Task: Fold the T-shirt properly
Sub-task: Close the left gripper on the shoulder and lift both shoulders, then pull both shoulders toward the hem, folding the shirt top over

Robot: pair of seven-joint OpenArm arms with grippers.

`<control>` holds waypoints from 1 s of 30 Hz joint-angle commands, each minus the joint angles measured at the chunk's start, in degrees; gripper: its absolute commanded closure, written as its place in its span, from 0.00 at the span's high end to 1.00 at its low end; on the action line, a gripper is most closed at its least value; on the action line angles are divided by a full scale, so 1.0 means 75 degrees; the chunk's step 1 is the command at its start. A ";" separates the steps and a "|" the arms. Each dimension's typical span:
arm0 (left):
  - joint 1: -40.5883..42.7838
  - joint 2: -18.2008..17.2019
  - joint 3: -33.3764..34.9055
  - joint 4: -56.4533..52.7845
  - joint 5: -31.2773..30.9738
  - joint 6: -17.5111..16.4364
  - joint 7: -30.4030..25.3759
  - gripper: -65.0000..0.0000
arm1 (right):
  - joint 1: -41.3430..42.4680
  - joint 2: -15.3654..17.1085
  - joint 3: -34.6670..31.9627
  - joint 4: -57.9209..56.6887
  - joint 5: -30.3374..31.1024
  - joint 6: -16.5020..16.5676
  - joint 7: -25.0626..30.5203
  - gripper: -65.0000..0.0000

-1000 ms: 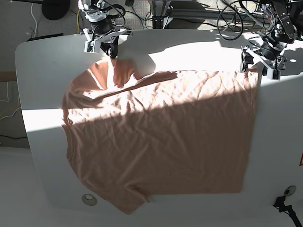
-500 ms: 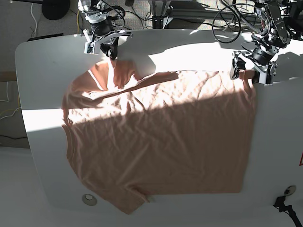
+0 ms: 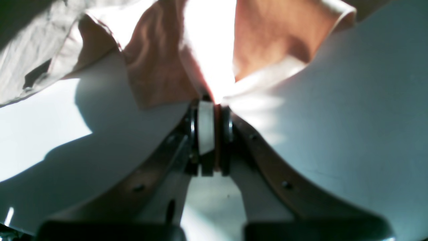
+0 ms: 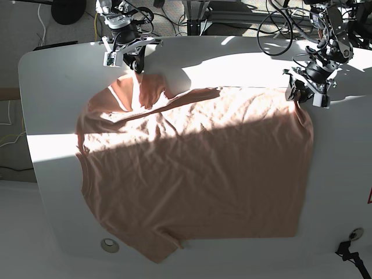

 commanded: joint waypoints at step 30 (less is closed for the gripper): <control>0.2862 -0.0267 -0.0030 0.3334 0.0071 -0.0050 0.0163 0.00 | -0.2566 0.0028 0.0017 0.2208 -0.0043 -0.0131 -0.0349 0.00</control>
